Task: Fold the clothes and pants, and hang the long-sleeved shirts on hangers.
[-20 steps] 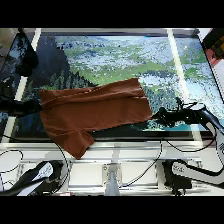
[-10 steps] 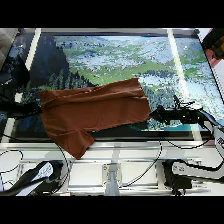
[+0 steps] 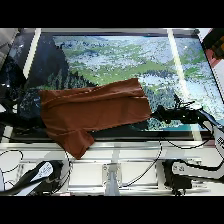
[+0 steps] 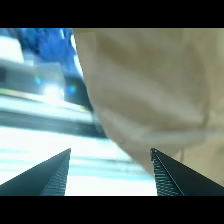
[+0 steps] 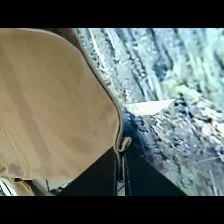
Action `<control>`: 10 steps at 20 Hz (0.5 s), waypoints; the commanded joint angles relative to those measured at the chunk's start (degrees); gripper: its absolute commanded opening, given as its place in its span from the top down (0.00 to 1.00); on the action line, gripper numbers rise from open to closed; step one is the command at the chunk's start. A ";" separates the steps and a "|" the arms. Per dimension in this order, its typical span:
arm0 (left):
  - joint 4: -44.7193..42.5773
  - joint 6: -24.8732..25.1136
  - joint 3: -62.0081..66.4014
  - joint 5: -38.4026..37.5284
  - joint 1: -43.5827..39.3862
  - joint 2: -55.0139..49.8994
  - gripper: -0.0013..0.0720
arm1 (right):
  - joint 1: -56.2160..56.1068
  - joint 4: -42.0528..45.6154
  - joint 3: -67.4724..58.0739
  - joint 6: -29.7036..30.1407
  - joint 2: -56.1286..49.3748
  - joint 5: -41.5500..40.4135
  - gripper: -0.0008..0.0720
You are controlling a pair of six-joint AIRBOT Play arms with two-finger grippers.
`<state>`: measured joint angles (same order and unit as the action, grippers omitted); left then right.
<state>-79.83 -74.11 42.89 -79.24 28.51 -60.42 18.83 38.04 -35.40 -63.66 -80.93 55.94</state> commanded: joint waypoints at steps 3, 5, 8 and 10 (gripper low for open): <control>3.91 4.52 -2.27 -4.24 0.90 2.32 0.25 | 0.04 0.02 -0.02 0.83 -0.02 0.42 0.97; 7.15 4.66 -4.55 -4.70 0.87 3.54 0.25 | 0.04 0.02 -0.02 0.83 -0.02 0.24 0.97; 11.74 6.91 -10.86 -5.46 0.85 4.11 0.25 | 0.04 0.02 -0.02 0.83 -0.02 -0.02 0.97; 11.30 6.93 -13.86 -5.44 0.87 4.11 0.25 | 0.04 0.04 -0.02 0.83 -0.02 -0.07 0.97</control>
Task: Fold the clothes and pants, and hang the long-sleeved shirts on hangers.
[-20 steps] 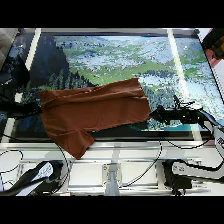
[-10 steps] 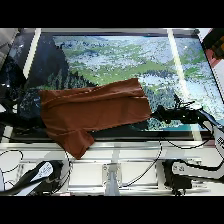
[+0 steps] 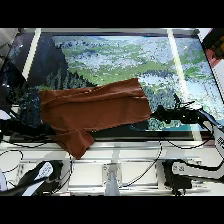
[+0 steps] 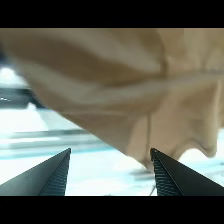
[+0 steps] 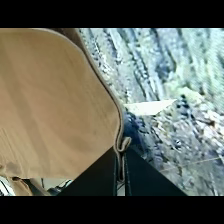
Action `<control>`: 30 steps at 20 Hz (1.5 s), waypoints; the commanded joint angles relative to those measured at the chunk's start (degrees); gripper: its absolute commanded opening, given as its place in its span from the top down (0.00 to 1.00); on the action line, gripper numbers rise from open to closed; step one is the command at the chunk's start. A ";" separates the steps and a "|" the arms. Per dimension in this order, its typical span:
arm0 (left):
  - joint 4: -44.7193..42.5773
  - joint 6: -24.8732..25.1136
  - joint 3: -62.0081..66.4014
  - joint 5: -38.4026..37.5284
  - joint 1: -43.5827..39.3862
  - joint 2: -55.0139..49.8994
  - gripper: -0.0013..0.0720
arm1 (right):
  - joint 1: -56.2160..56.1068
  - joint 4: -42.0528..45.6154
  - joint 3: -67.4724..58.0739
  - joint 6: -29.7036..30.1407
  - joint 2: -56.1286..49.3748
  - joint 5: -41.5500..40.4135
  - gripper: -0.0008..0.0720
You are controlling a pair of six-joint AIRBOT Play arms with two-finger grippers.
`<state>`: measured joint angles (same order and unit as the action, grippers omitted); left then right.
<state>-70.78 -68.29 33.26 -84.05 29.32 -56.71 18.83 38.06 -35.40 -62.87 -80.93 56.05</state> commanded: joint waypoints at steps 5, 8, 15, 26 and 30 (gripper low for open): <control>2.29 1.27 -7.43 2.14 0.04 0.37 0.25 | 0.04 0.02 -0.02 0.04 -0.02 -0.76 0.97; -0.66 1.22 -8.17 1.90 0.07 0.37 0.25 | 0.04 0.02 -0.02 0.04 -0.02 -0.74 0.97; -1.57 1.03 -9.60 5.51 0.04 0.37 0.33 | 0.04 0.07 -0.02 0.04 -0.02 -0.76 0.97; 4.92 3.19 -9.81 8.79 -0.07 0.11 0.34 | 0.04 0.09 -0.02 0.04 -0.02 -1.31 0.97; 4.85 3.26 -9.81 11.02 -0.04 0.02 0.35 | 0.04 0.09 -0.02 0.04 -0.02 -1.55 0.97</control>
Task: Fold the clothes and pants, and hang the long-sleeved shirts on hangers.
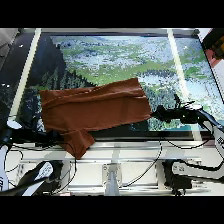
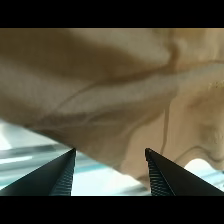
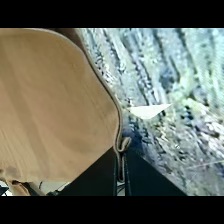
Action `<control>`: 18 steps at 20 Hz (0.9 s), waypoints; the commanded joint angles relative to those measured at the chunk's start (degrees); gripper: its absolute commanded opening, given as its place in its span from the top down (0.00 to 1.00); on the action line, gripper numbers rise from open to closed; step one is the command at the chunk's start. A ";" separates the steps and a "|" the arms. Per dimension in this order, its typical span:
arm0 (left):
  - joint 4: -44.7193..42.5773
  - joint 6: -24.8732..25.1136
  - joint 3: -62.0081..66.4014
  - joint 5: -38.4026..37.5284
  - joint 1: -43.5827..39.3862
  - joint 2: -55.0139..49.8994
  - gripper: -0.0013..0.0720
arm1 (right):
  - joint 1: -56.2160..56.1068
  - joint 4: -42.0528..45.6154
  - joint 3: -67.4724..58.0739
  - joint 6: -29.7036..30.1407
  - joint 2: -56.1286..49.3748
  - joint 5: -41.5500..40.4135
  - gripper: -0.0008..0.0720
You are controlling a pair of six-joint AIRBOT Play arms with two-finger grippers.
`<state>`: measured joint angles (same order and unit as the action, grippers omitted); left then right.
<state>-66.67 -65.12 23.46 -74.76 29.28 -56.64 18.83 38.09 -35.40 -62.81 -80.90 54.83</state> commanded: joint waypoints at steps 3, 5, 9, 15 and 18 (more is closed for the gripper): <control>0.50 2.60 -0.04 0.87 0.00 -0.04 0.35 | 0.04 0.07 -0.02 -0.02 -0.04 -0.42 0.97; -1.95 2.47 -0.04 -2.58 0.00 -0.04 0.34 | 0.04 0.09 -0.02 -0.02 -0.04 -0.42 0.97; -3.76 1.49 0.00 -2.19 0.00 -0.07 0.31 | 0.04 0.11 -0.02 -0.02 -0.04 -0.55 0.97; -1.55 1.27 -0.20 -0.13 -0.70 -3.65 0.32 | 0.04 0.09 -0.02 -0.04 -0.04 -0.72 0.97; -0.52 1.31 -0.20 2.71 -3.72 -6.62 0.35 | 0.04 0.09 -0.02 -0.04 -0.04 -0.68 0.97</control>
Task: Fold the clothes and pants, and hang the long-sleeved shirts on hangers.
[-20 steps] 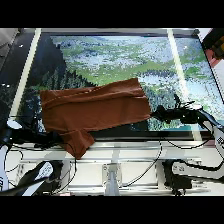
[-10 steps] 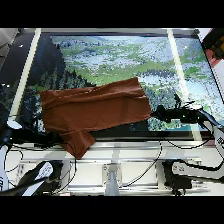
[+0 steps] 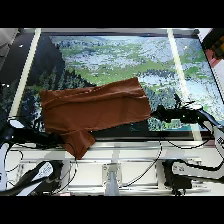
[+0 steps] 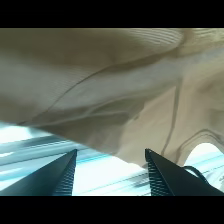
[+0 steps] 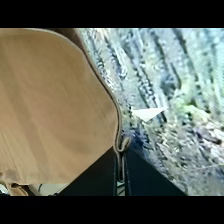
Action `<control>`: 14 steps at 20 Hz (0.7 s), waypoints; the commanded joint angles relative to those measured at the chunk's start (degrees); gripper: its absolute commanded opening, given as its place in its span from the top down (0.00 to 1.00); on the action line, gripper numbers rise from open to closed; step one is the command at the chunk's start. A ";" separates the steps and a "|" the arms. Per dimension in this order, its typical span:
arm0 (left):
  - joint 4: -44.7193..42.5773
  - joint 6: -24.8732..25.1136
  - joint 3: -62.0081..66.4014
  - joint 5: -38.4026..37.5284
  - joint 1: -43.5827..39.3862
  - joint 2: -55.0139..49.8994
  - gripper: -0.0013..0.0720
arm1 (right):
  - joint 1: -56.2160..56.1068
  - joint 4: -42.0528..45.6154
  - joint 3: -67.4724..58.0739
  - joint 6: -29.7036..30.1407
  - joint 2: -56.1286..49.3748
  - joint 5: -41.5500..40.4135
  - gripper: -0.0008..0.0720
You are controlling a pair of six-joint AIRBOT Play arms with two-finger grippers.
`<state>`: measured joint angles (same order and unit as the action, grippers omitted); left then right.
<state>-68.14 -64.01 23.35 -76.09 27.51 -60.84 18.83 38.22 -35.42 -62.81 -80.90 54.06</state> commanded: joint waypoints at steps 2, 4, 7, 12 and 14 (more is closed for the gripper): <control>0.74 0.44 -0.09 4.57 -3.76 -2.95 0.43 | 0.04 -0.04 0.00 -0.04 -0.04 0.09 0.97; 0.70 2.03 -0.07 4.59 -4.24 -2.89 0.66 | 0.04 -0.02 0.00 -0.04 -0.04 0.09 0.97; 0.72 2.80 -0.04 5.68 -4.20 -2.89 0.82 | 0.04 -0.02 0.00 -0.04 -0.04 0.09 0.97; 0.68 4.68 0.90 4.20 -4.20 -2.84 0.96 | 0.04 -0.15 0.00 1.14 0.92 1.20 0.97; 0.42 6.54 3.58 0.48 -4.20 -2.47 0.96 | 0.04 0.09 0.02 2.25 3.28 2.16 0.97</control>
<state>-67.40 -59.70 24.71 -71.24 23.31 -63.66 18.83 39.05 -35.40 -61.98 -79.57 54.26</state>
